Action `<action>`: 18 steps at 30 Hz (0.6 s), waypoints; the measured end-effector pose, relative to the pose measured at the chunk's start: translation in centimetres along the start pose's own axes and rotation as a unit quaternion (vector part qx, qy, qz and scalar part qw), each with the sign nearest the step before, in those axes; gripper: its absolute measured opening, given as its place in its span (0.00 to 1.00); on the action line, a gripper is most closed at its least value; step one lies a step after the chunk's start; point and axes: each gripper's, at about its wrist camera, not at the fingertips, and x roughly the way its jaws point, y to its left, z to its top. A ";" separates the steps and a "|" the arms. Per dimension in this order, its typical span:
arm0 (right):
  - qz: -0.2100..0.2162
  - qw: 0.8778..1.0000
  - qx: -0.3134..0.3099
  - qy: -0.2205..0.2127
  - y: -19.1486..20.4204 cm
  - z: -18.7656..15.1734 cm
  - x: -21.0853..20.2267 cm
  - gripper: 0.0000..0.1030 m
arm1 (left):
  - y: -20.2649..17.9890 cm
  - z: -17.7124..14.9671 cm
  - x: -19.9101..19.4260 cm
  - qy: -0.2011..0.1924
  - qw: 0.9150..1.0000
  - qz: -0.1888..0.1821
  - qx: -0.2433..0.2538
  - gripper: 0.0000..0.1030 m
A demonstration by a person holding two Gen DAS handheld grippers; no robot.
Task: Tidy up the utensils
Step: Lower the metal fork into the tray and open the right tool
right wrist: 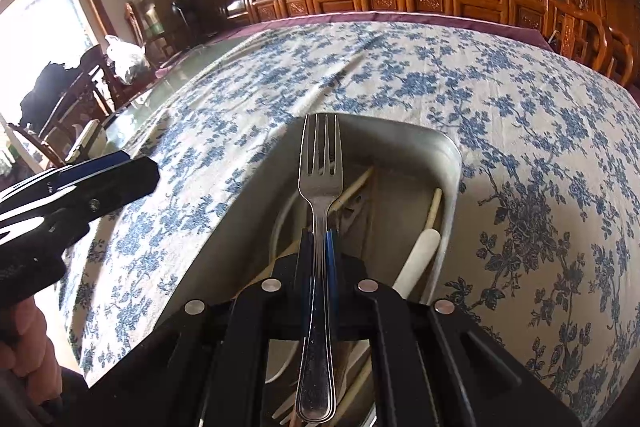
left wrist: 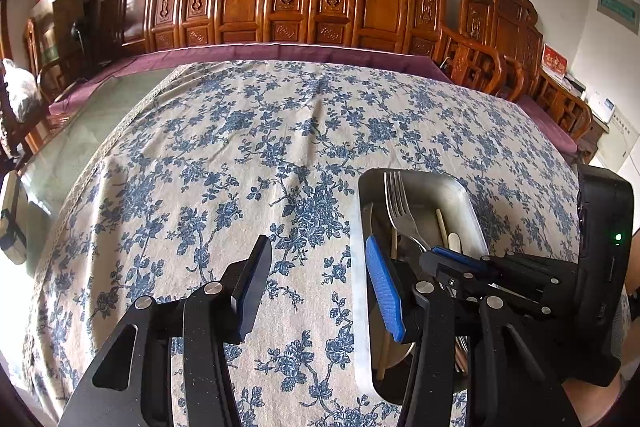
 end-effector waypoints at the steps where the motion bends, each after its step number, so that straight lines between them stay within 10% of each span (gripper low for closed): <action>1: 0.003 1.000 -0.001 -0.004 0.0 0.1 -0.1 0.11 | 0.0 0.0 0.0 0.001 1.000 0.001 0.000 0.45; 16: -0.024 0.998 -0.017 -0.057 -2.0 -1.2 -6.2 0.12 | -0.7 -0.3 0.0 -0.004 1.000 0.006 0.010 0.56; 18: -0.036 0.997 -0.015 -0.067 -2.6 -1.8 -7.6 0.24 | -1.1 -0.4 -0.1 -0.005 1.000 0.004 0.014 0.59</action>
